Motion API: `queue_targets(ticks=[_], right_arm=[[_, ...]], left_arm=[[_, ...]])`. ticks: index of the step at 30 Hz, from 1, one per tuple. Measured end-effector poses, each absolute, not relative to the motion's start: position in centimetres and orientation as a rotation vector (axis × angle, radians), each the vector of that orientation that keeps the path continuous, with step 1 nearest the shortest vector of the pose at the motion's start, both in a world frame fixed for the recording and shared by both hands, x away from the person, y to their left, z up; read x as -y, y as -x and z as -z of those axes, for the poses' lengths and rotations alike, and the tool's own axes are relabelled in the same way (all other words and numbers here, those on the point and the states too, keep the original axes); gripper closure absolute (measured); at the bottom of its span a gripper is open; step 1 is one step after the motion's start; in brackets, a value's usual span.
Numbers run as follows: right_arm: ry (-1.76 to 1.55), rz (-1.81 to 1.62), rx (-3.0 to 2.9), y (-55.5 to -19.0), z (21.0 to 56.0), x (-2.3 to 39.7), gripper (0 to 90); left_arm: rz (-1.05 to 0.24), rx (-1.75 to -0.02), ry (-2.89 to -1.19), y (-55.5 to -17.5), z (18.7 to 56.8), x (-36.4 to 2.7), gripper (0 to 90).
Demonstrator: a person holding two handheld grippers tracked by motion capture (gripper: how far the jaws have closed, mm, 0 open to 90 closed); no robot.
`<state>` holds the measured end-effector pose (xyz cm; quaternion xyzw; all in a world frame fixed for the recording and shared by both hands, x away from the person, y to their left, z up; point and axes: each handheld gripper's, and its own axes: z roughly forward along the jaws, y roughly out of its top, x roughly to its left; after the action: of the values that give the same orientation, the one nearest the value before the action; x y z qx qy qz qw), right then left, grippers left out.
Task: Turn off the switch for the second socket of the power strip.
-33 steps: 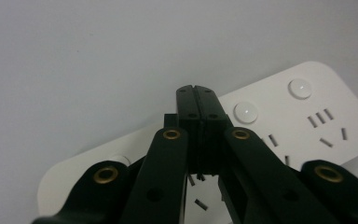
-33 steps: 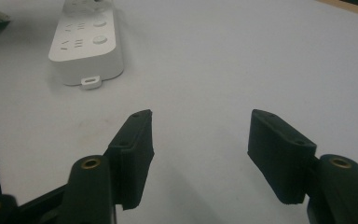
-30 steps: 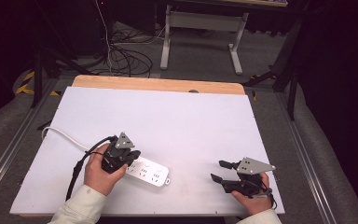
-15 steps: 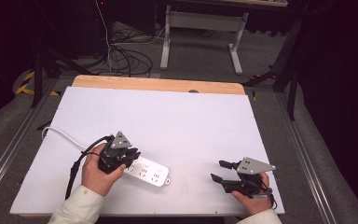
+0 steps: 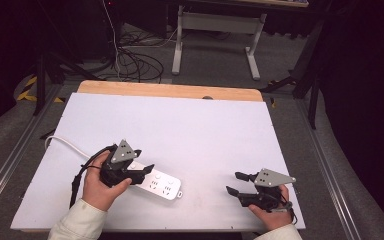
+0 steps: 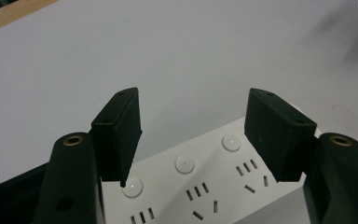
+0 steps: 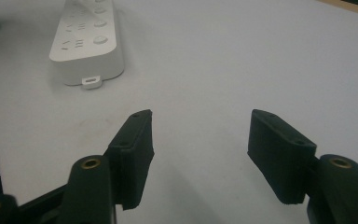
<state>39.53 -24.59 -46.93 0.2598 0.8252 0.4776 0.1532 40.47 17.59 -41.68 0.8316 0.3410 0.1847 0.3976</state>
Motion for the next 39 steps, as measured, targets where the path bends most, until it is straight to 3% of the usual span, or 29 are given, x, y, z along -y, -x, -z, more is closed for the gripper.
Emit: queue_targets(ticks=[15, 39], right_arm=[[-0.742, -1.371, -2.367, -39.5, 46.9, 24.6, 40.7], [-0.739, -1.379, -2.361, -39.4, 46.8, 24.8, 40.7]], left_arm=[[-0.415, -0.841, -2.060, -40.2, 41.2, -18.0, 17.9], [-0.425, -0.762, -1.943, -38.3, 41.5, -21.9, 13.8]])
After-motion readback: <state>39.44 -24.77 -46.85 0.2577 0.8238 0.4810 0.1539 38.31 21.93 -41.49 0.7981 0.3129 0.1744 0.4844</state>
